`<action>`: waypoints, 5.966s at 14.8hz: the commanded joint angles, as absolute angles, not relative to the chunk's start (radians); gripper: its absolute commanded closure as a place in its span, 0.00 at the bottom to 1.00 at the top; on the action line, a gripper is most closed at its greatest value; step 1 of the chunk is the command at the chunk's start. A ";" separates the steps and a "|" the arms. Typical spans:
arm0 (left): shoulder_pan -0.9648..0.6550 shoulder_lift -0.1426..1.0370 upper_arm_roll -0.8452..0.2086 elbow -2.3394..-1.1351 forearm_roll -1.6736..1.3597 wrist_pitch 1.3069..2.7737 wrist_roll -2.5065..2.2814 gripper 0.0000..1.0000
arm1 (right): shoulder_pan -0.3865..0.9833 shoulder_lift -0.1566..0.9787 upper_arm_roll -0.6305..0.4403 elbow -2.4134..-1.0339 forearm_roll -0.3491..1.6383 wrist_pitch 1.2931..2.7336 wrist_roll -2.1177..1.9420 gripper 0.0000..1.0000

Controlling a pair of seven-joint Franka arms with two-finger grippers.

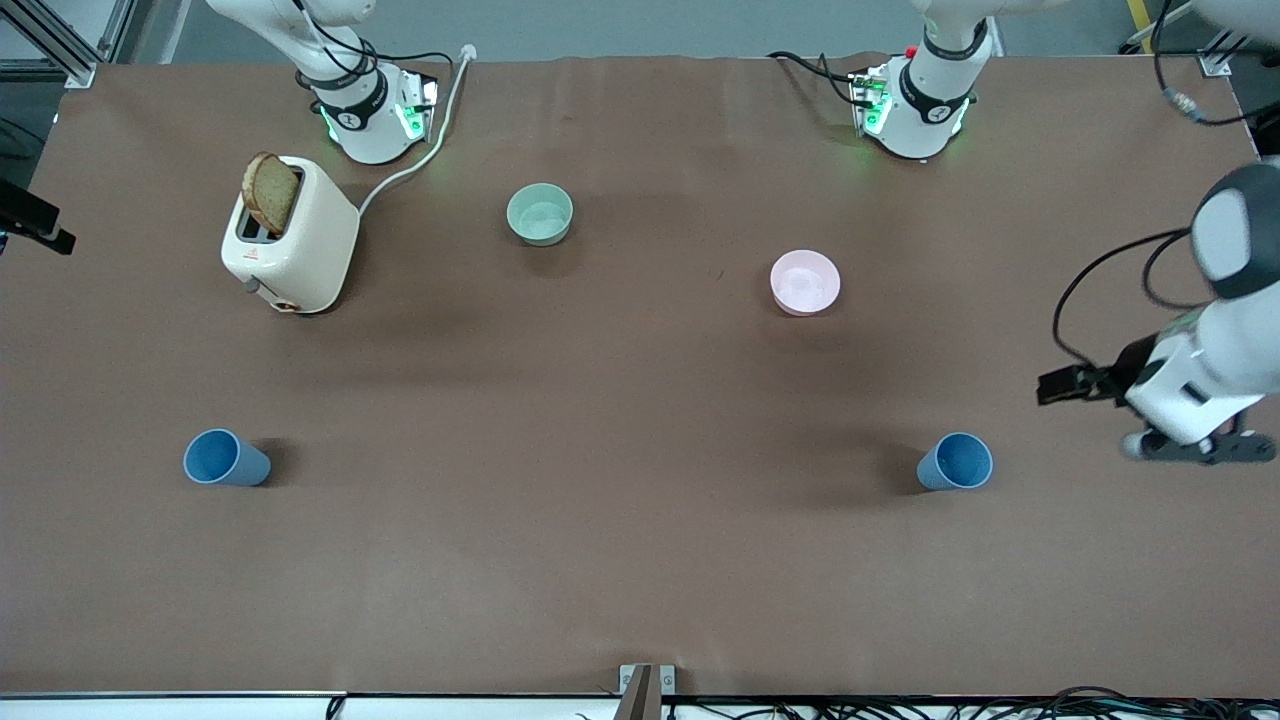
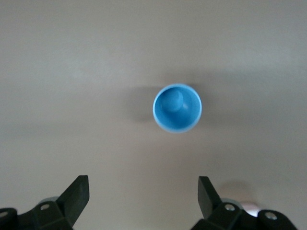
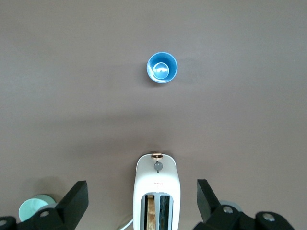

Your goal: Stack blue cups with both arms

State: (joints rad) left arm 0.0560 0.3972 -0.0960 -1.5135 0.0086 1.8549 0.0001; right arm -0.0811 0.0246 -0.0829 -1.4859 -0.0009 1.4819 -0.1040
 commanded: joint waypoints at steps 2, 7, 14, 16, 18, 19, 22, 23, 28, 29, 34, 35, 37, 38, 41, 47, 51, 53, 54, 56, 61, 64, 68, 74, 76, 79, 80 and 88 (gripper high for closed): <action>0.060 0.506 -0.100 -1.618 0.015 2.118 -0.014 0.00 | -0.097 0.145 -0.089 -1.476 0.000 1.583 -0.100 0.00; 0.061 0.606 -0.100 -1.671 0.018 2.230 -0.055 0.30 | -0.113 0.300 -0.094 -1.480 0.012 1.755 -0.106 0.00; 0.051 0.611 -0.104 -1.663 0.020 2.223 -0.092 1.00 | -0.144 0.537 -0.092 -1.485 0.082 1.994 -0.198 0.00; 0.043 0.566 -0.121 -1.657 0.015 2.218 -0.107 1.00 | -0.152 0.604 -0.094 -1.485 0.123 2.078 -0.274 0.00; 0.034 0.519 -0.168 -1.640 0.011 2.171 -0.170 1.00 | -0.163 0.630 -0.094 -1.485 0.135 2.089 -0.296 0.01; 0.032 0.509 -0.213 -1.619 0.012 2.124 -0.228 1.00 | -0.164 0.649 -0.094 -1.485 0.140 2.089 -0.298 0.04; -0.030 0.508 -0.340 -1.591 0.023 2.075 -0.562 1.00 | -0.179 0.681 -0.094 -1.486 0.179 2.092 -0.320 0.13; -0.079 0.509 -0.345 -1.583 0.028 2.080 -0.675 1.00 | -0.181 0.683 -0.094 -1.486 0.181 2.092 -0.342 0.28; -0.343 0.621 -0.339 -1.519 0.048 2.147 -1.007 1.00 | -0.183 0.684 -0.094 -1.497 0.181 2.094 -0.367 0.97; -0.391 0.643 -0.330 -1.519 0.054 2.190 -1.053 1.00 | -0.181 0.681 -0.094 -1.497 0.181 2.086 -0.364 0.97; -0.486 0.738 -0.311 -1.509 0.164 2.250 -1.207 0.93 | -0.146 0.568 -0.086 -1.488 0.178 1.927 -0.348 0.97; -0.497 0.748 -0.310 -1.509 0.164 2.256 -1.215 0.88 | -0.117 0.528 -0.086 -1.488 0.167 1.904 -0.316 0.97; -0.494 0.747 -0.310 -1.509 0.164 2.256 -1.213 0.52 | -0.092 0.464 -0.083 -1.489 0.164 1.844 -0.234 0.97; -0.488 0.736 -0.310 -1.509 0.166 2.253 -1.212 0.11 | -0.069 0.440 -0.081 -1.489 0.166 1.813 -0.226 0.97; -0.457 0.648 -0.288 -1.476 0.176 2.156 -1.183 0.00 | -0.026 0.394 -0.036 -1.488 0.176 1.802 -0.145 0.96; -0.263 0.323 -0.288 -1.376 0.184 1.734 -0.880 0.00 | -0.018 0.377 0.233 -1.488 0.172 1.844 0.283 0.97; -0.115 0.151 -0.288 -1.379 0.187 1.582 -0.548 0.00 | 0.026 0.382 0.359 -1.491 0.166 1.920 0.555 0.98; -0.063 0.100 -0.288 -1.385 0.175 1.540 -0.462 0.00 | 0.081 0.406 0.379 -1.493 0.166 1.985 0.674 0.99; -0.042 0.085 -0.290 -1.388 0.172 1.537 -0.409 0.00 | 0.110 0.422 0.379 -1.494 0.166 2.011 0.711 0.99; -0.008 0.049 -0.288 -1.410 0.170 1.536 -0.300 0.00 | 0.172 0.451 0.379 -1.497 0.163 2.058 0.771 0.99; -0.083 -0.043 -0.083 -1.529 0.057 1.537 -0.135 0.00 | 0.299 0.534 0.379 -1.509 0.100 2.163 0.911 1.00; -0.051 -0.063 -0.083 -1.548 0.029 1.537 -0.081 0.00 | 0.325 0.537 0.379 -1.535 0.075 2.167 0.950 1.00; -0.051 -0.075 -0.083 -1.552 0.028 1.536 -0.077 0.00 | 0.345 0.537 0.380 -1.557 0.075 2.157 0.975 1.00; -0.058 -0.057 -0.086 -1.551 0.029 1.546 -0.078 0.00 | 0.368 0.572 0.379 -1.557 0.052 2.210 1.008 0.99; -0.055 -0.057 -0.086 -1.551 0.026 1.546 -0.077 0.00 | 0.380 0.597 0.379 -1.557 0.035 2.241 1.008 0.99; -0.052 -0.045 -0.086 -1.548 0.025 1.549 -0.077 0.00 | 0.382 0.615 0.379 -1.557 0.034 2.247 1.006 0.85; -0.052 -0.046 -0.086 -1.551 0.022 1.549 -0.077 0.00 | 0.382 0.615 0.379 -1.557 0.034 2.246 1.008 0.59; -0.051 -0.066 -0.084 -1.577 0.012 1.520 -0.147 0.00 | 0.269 0.451 0.359 -1.548 0.031 2.143 0.952 0.00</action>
State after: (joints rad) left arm -0.0530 -0.0436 -0.0857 -1.5547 0.0323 1.5279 -0.1290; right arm 0.3404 0.5620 0.3612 -1.5124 0.0414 2.2109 0.9976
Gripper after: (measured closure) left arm 0.000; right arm 0.300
